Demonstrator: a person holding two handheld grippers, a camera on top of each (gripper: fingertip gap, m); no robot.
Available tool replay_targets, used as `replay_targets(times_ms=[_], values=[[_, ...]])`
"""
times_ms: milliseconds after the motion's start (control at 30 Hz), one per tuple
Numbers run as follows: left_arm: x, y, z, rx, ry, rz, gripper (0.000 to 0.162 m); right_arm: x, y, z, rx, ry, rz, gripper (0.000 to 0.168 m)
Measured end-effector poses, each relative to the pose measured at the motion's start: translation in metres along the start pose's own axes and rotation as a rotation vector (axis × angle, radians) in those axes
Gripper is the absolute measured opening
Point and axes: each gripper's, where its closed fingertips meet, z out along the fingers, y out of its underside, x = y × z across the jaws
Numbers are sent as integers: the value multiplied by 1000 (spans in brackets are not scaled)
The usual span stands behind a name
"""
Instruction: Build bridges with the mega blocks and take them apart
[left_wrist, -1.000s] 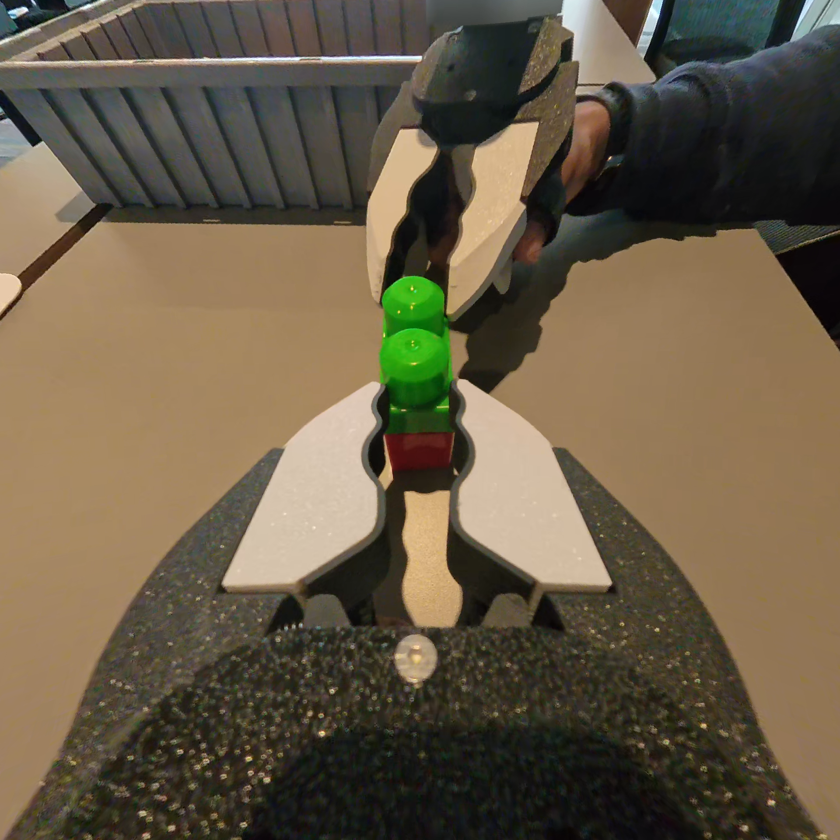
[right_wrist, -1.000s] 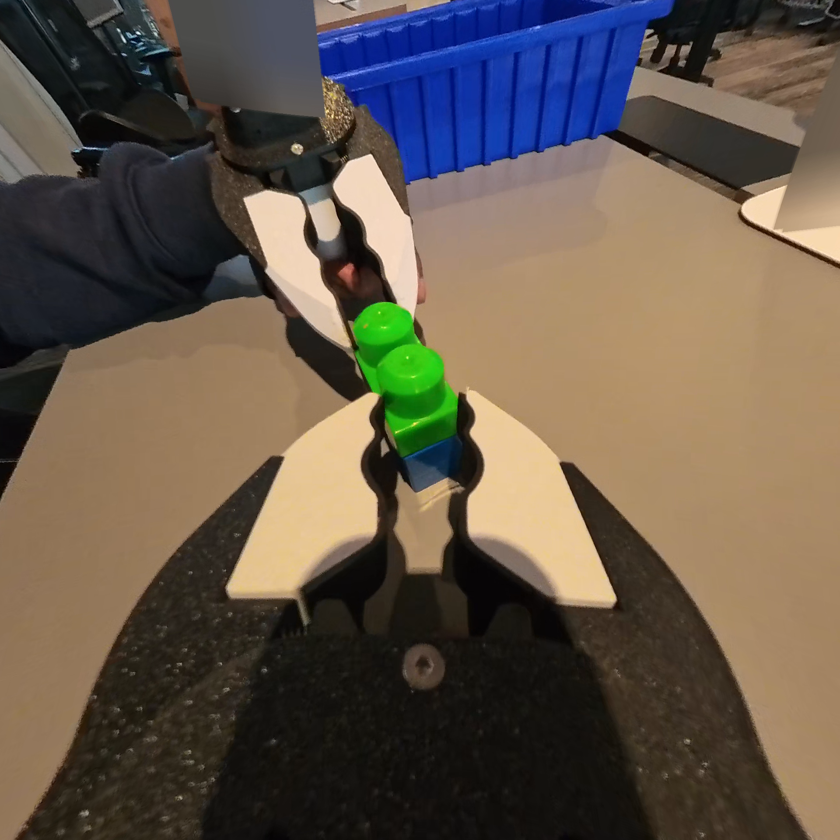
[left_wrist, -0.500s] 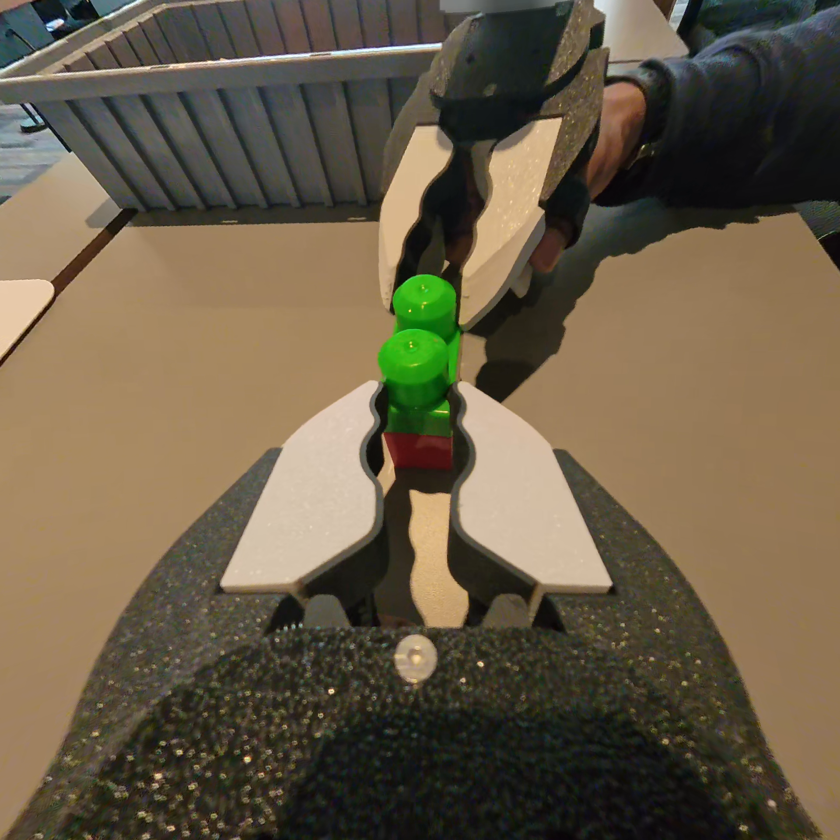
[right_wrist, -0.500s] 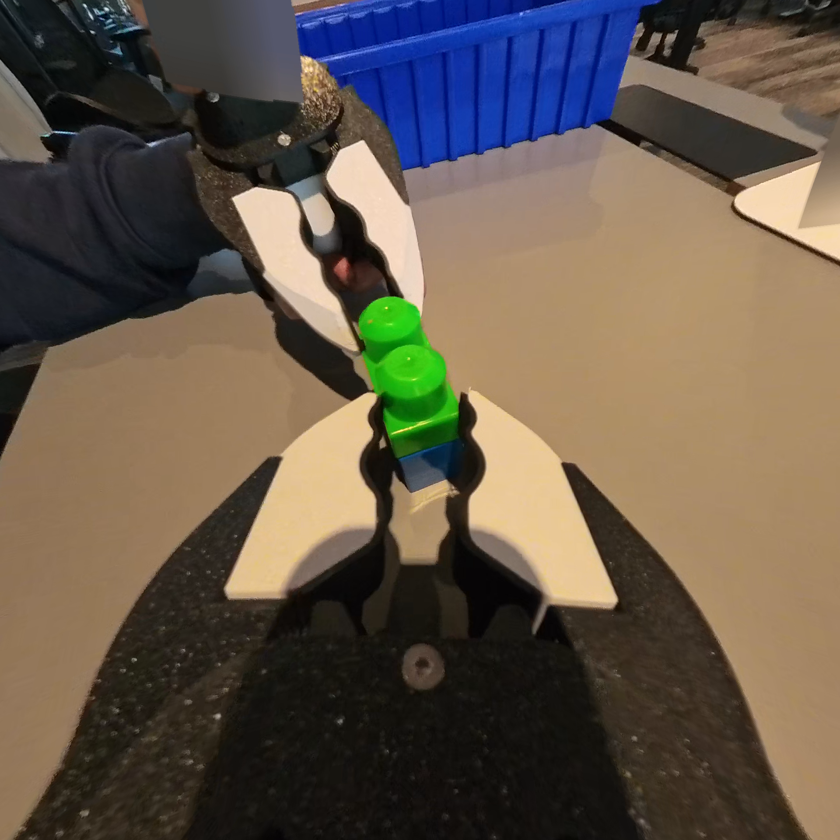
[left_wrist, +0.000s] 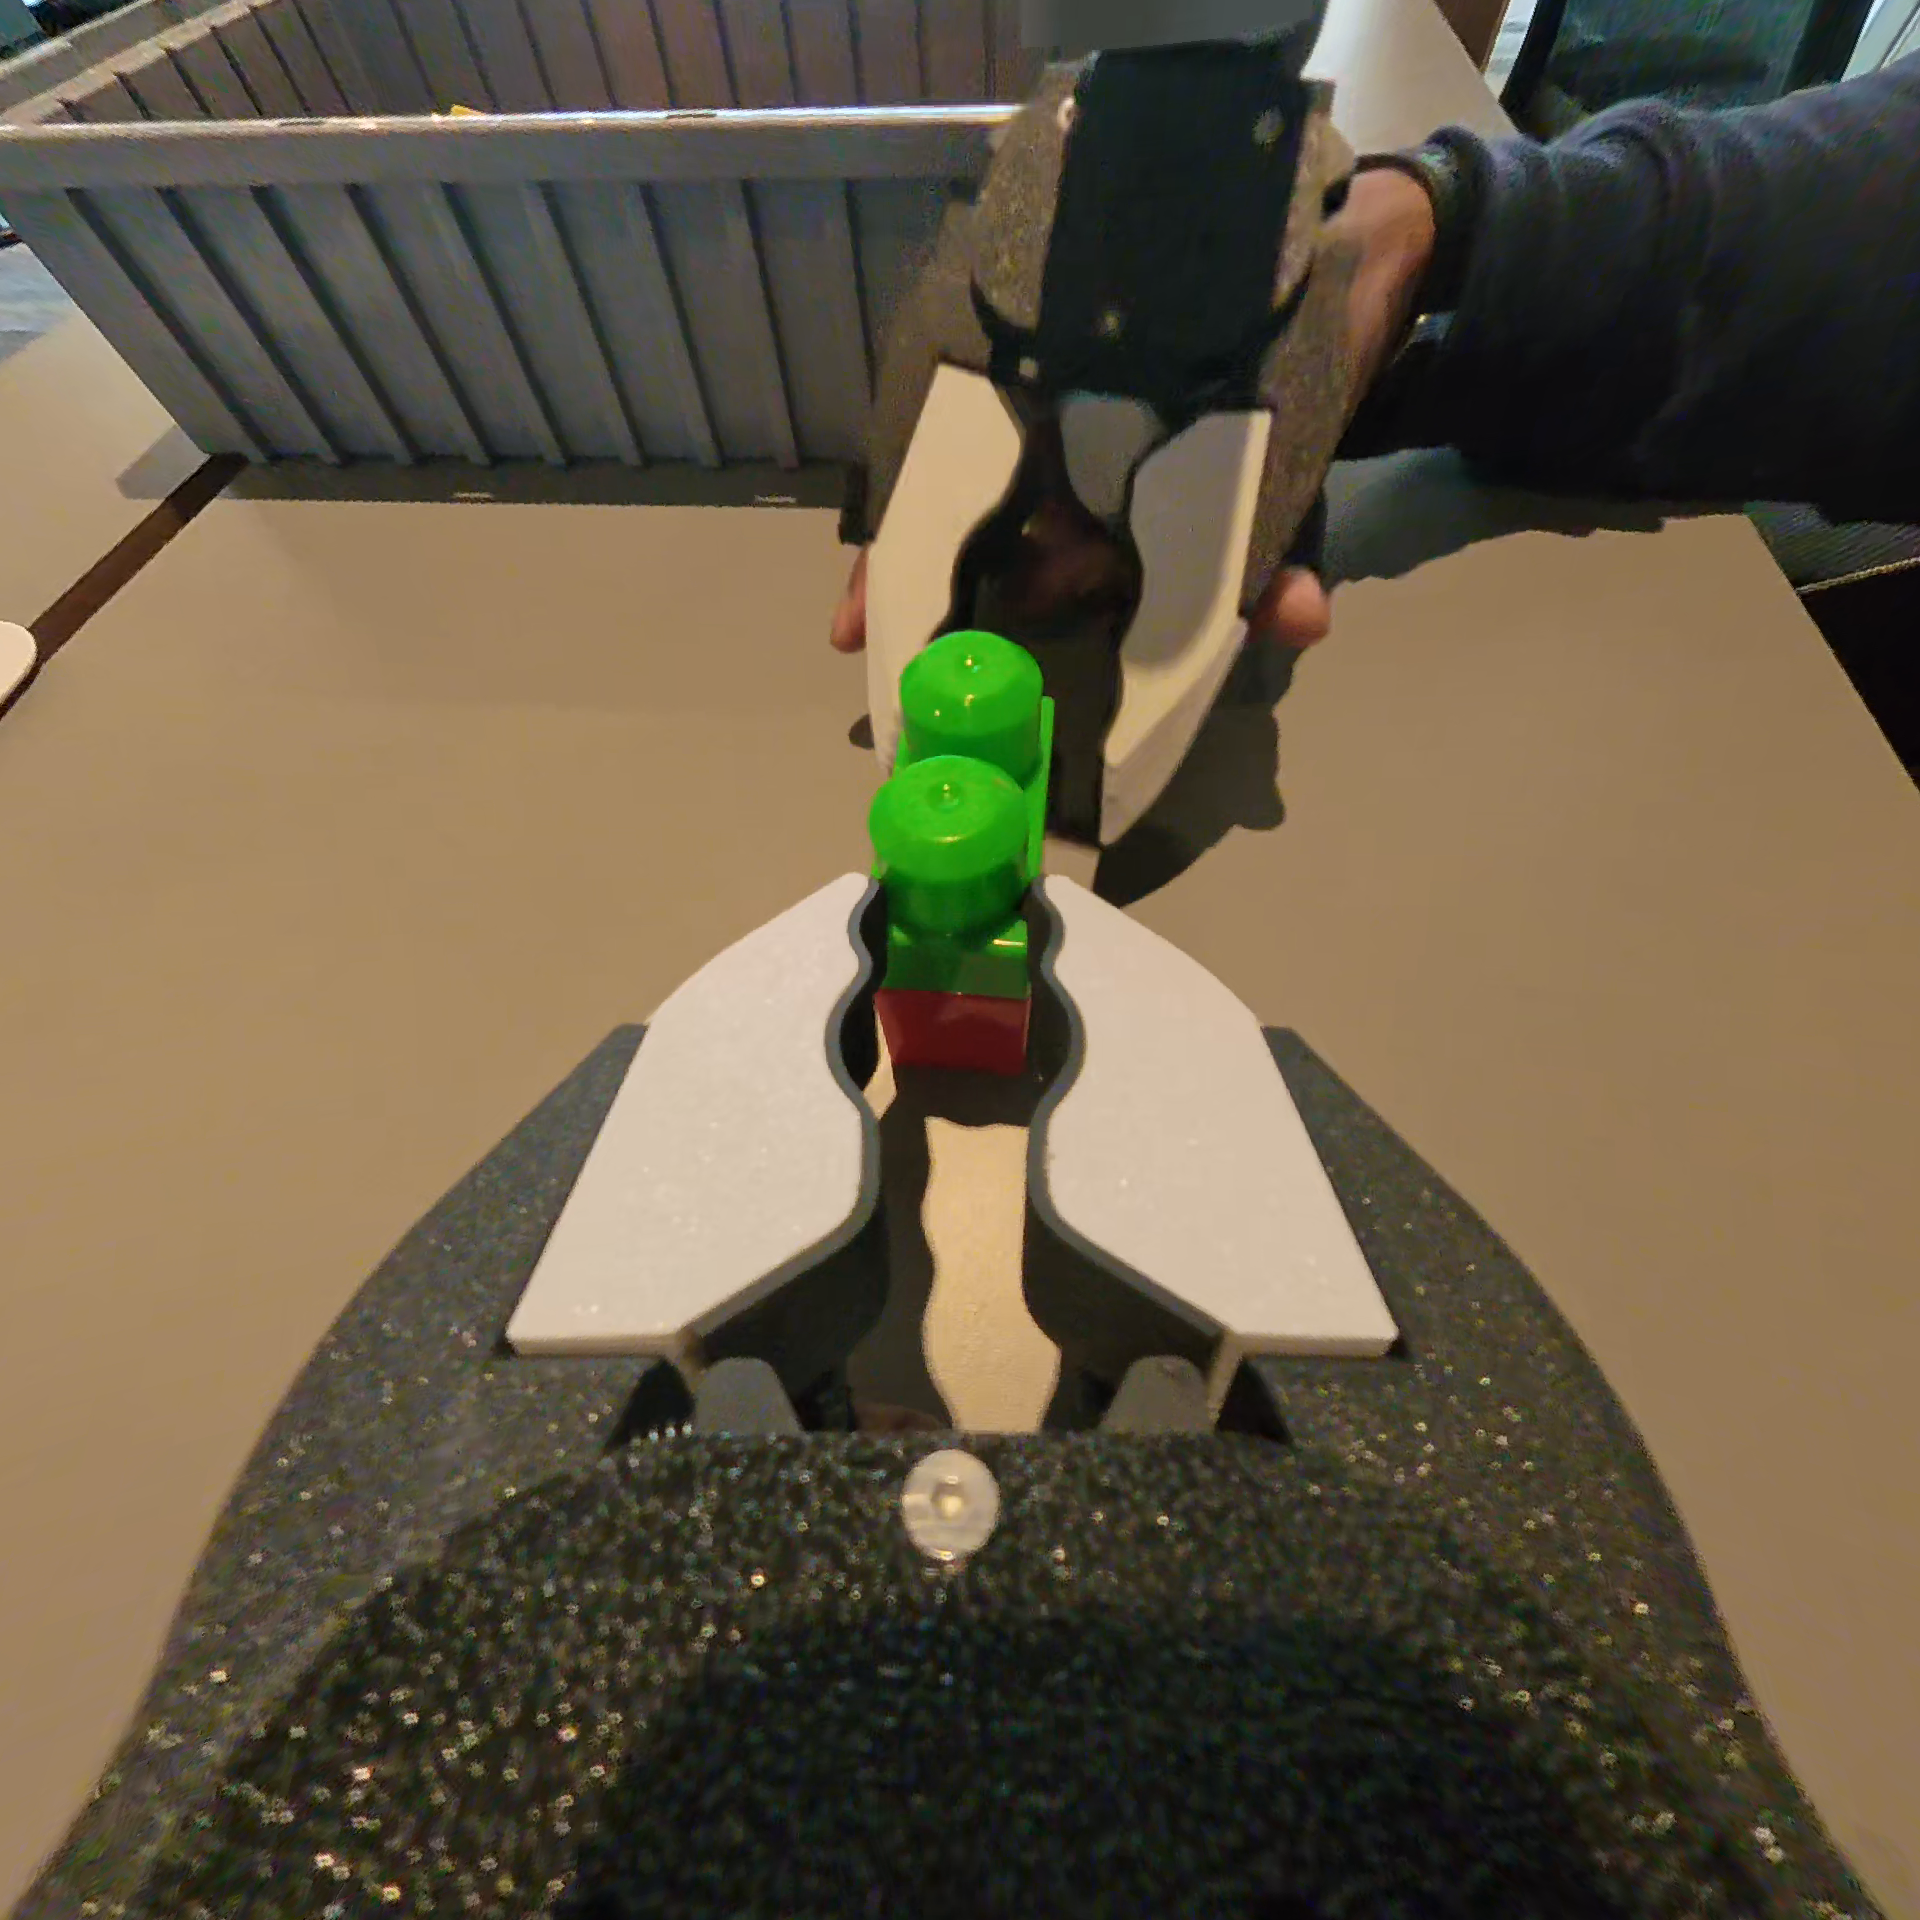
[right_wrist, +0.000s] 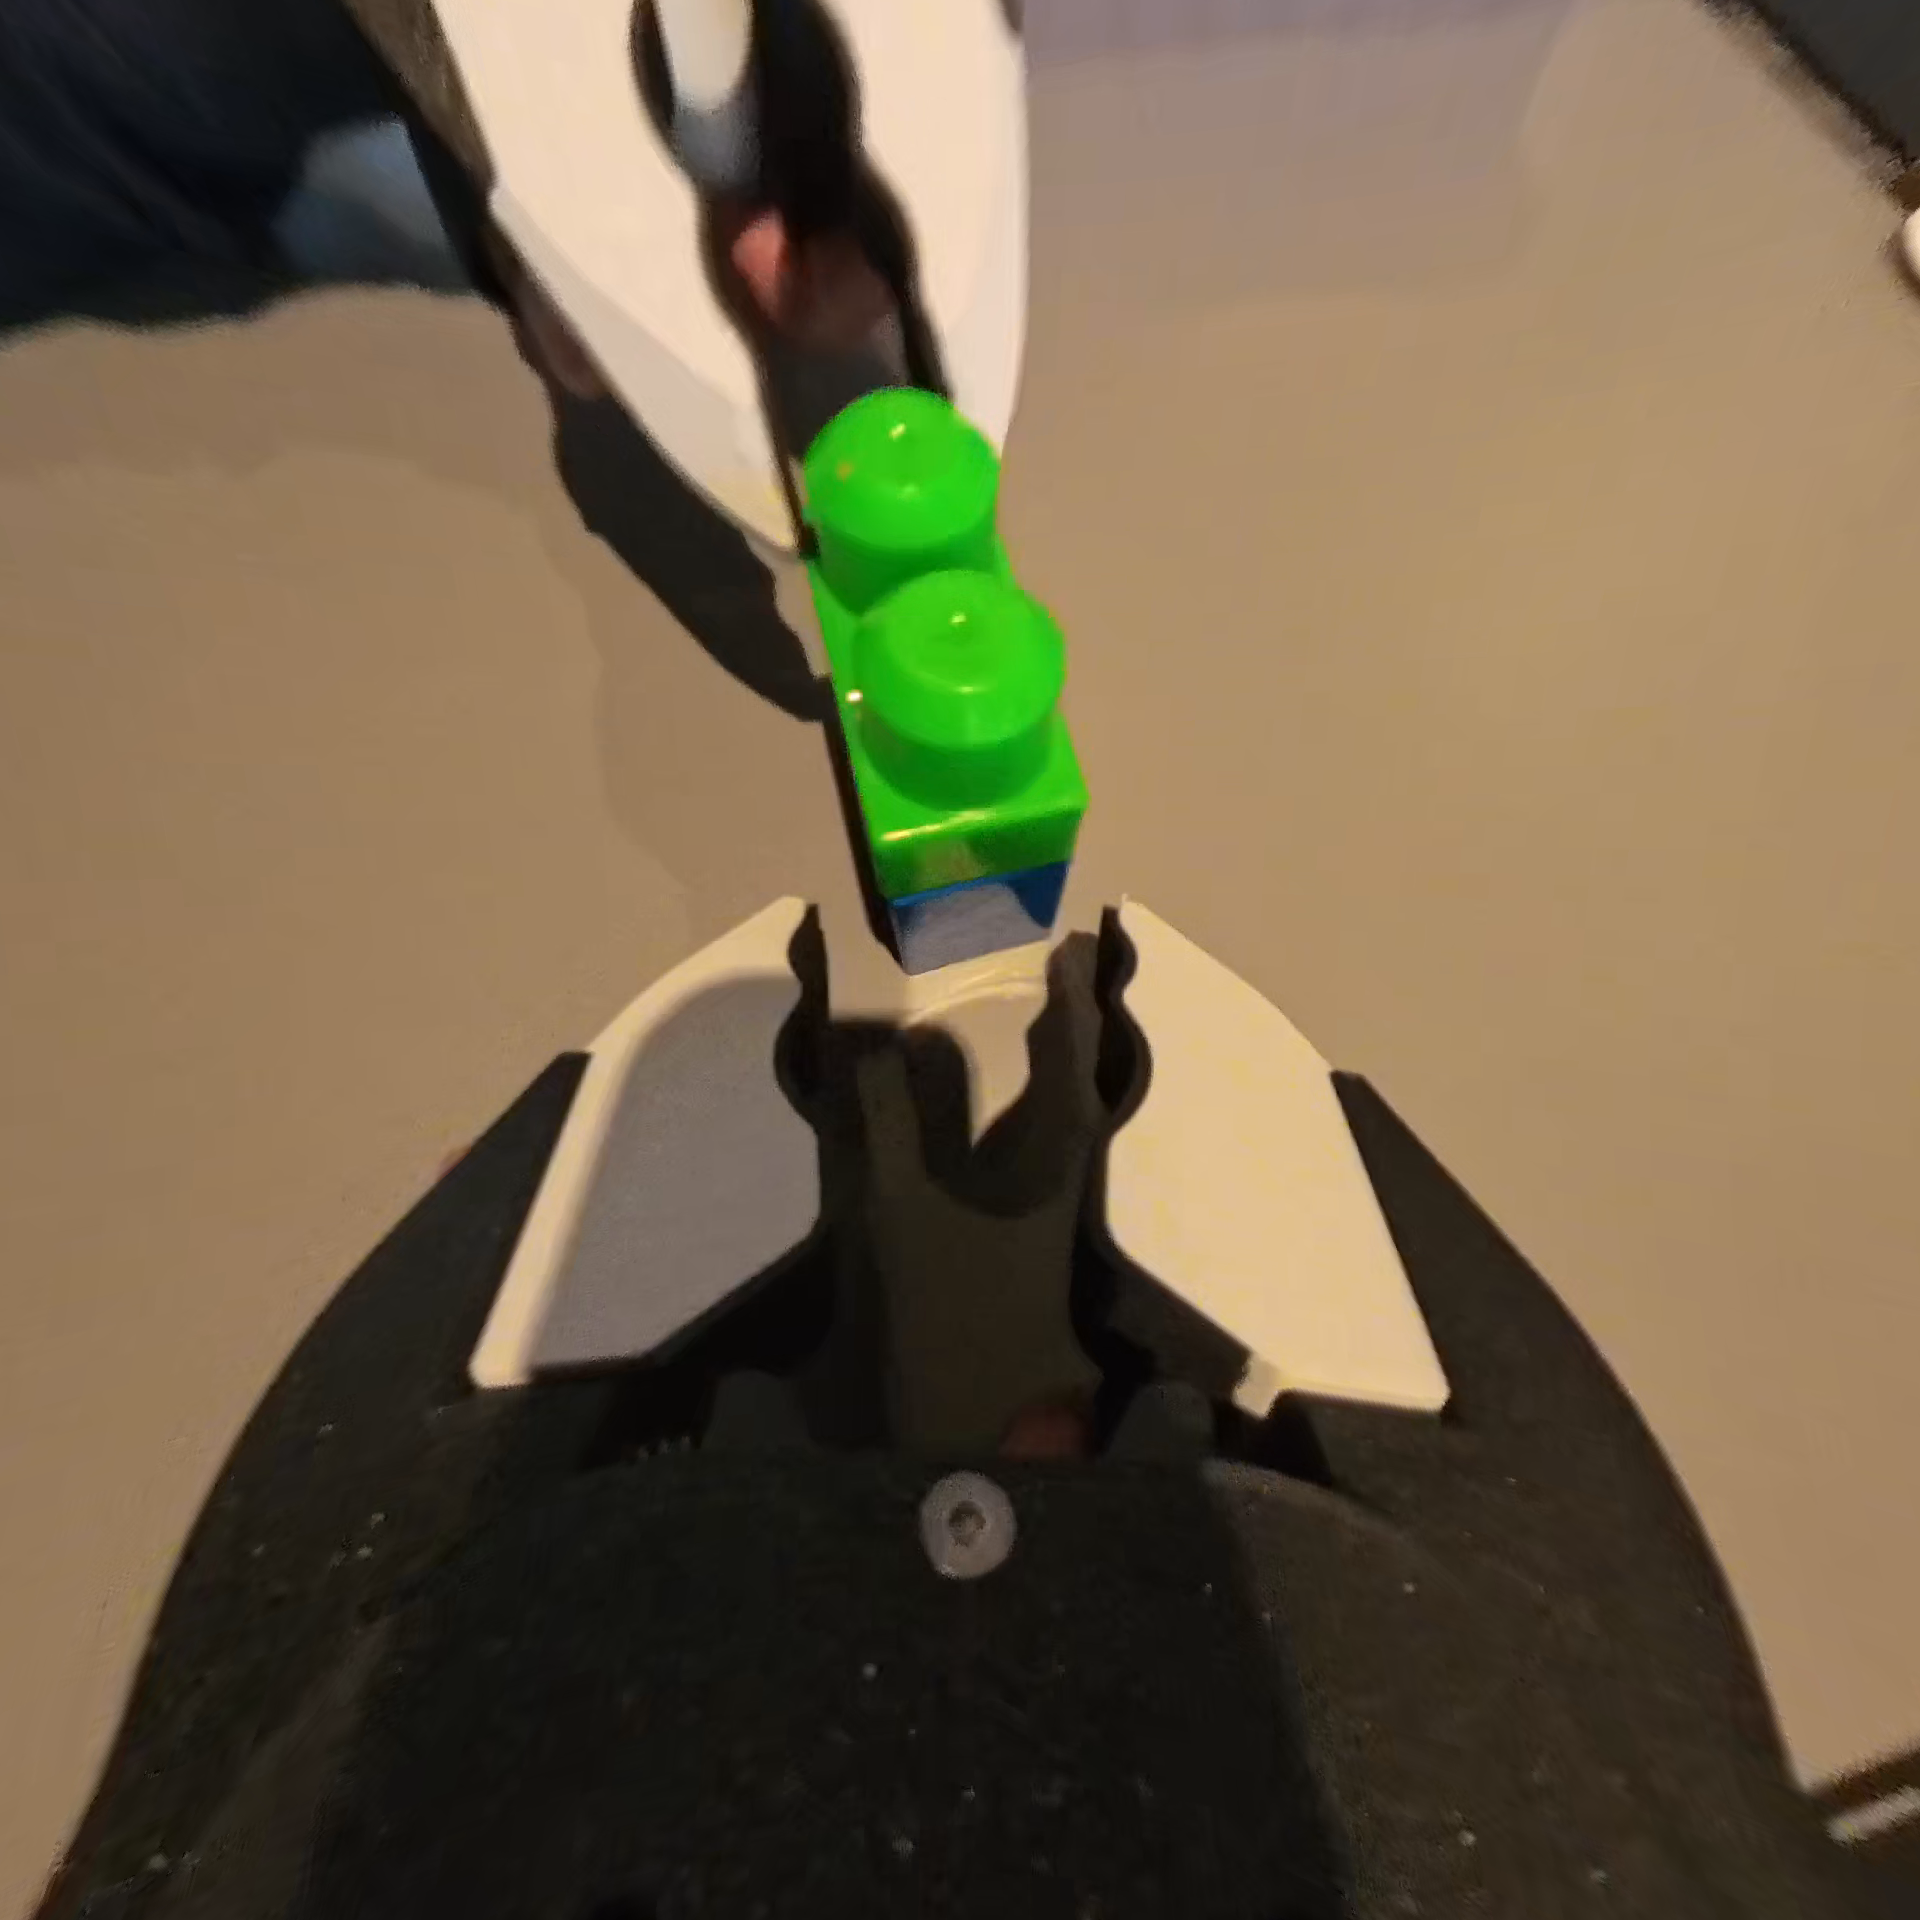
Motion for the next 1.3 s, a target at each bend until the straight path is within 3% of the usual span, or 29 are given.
replay_targets(times_ms=[200,700,1000,1133,1300], values=[[0,0,0,-9,-9,-6,25,5,-1,17,-74,128,-67,43],[-3,0,1,-24,-35,-30,25,6,-1,19,-78,177,97,40],[-4,0,1,-29,-43,-7,25,6,-1,19,-77,165,73,41],[-3,0,0,-12,-32,1,25,-3,-10,16,-3,76,34,58],[-1,-1,-1,22,4,-9,25,-2,-27,9,131,52,45,52]])
